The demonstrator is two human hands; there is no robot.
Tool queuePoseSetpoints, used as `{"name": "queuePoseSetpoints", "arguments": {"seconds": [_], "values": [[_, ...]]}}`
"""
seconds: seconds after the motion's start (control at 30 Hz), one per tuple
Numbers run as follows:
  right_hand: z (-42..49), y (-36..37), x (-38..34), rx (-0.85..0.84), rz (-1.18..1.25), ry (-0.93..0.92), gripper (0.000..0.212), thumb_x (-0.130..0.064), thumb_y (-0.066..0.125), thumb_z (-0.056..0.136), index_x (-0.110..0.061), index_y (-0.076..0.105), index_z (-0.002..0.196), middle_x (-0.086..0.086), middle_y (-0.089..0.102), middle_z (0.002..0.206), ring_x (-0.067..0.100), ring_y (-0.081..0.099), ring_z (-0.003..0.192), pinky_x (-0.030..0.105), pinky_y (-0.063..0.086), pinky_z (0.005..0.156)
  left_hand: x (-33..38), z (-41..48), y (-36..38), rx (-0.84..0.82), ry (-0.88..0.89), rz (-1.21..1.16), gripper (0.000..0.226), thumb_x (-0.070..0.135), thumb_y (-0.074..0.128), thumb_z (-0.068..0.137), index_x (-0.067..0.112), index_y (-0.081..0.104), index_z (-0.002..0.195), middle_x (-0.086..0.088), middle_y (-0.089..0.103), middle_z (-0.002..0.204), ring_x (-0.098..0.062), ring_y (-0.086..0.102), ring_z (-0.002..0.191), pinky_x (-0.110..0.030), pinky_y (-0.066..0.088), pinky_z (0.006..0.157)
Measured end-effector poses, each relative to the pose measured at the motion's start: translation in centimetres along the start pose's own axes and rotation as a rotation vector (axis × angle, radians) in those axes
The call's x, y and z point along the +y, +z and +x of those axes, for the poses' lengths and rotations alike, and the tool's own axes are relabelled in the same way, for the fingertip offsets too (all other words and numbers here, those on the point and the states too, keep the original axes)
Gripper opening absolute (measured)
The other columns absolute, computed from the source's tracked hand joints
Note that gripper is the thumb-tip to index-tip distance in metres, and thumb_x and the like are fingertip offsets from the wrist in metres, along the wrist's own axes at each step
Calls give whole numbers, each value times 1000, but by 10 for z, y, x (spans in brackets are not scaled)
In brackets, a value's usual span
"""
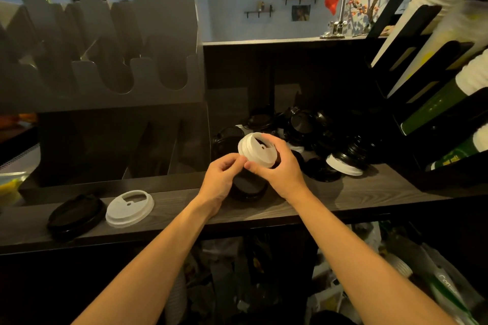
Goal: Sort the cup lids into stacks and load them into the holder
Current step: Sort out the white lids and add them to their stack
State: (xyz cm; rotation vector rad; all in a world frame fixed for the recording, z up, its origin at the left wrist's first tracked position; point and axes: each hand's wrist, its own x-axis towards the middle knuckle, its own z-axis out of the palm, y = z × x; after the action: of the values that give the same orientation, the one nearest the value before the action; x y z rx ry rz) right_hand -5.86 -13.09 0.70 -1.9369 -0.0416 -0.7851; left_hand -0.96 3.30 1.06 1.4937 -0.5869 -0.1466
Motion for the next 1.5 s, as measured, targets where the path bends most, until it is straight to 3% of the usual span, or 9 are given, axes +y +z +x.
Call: {"name": "queuePoseSetpoints", "arguments": {"seconds": [0.1,0.3,0.43,0.53,0.87,1.07,1.2,1.37,1.5], "values": [[1,0,2,-27,-38,-19,71,-42,86,77,-32,53,139,-16,50,138,-5,44,126,23,44,105,-1,0,0,-22,-22,-3,22,24,56,104,18,76,106,-2,77,104,-21,70,106,-31,55,90],[3,1,5,-93,37,84,100,-34,89,75,-26,31,156,-16,43,143,-17,41,121,1,38,89,-1,0,-2,-18,-61,-37,23,21,54,105,13,76,102,-6,77,102,-21,71,99,-30,55,85],[3,0,6,-91,2,78,95,-30,88,76,-21,35,154,-12,37,143,-3,41,124,12,37,98,1,1,-1,-30,-98,-76,28,27,54,104,21,79,93,-3,77,100,-21,70,101,-30,53,88],[3,2,6,-80,-104,-9,95,-27,88,74,-21,36,153,-11,36,146,5,37,132,16,36,104,4,1,3,-24,-103,-75,42,51,58,95,16,79,105,-3,78,106,-20,70,109,-33,50,98],[1,7,4,-14,-199,-57,98,-44,91,67,-26,40,149,-12,41,144,7,45,129,26,43,103,0,3,3,48,5,8,34,39,61,99,8,75,101,-4,76,96,-8,70,91,-15,53,80],[2,1,0,15,210,162,49,-36,59,100,-28,45,146,-10,59,129,5,56,118,23,52,96,-3,5,2,84,3,33,32,41,63,98,11,76,97,-6,75,93,-15,69,92,-25,51,86],[5,1,4,22,201,194,31,-26,56,103,-28,60,134,-10,67,118,6,63,111,25,55,93,-3,5,2,85,1,69,32,43,63,98,13,76,99,-3,75,93,-13,70,93,-18,50,81],[3,1,3,52,217,208,30,-28,58,102,-30,60,132,-5,68,115,11,65,109,26,57,88,-3,4,2,143,-21,78,29,45,66,96,17,76,95,0,75,92,-7,68,89,-21,49,82],[-4,1,-6,14,79,143,52,-38,64,97,-30,46,146,-7,48,139,3,57,112,13,52,83,5,-4,0,206,10,75,23,39,67,97,19,77,93,1,75,89,-1,67,83,-19,50,78]]}}
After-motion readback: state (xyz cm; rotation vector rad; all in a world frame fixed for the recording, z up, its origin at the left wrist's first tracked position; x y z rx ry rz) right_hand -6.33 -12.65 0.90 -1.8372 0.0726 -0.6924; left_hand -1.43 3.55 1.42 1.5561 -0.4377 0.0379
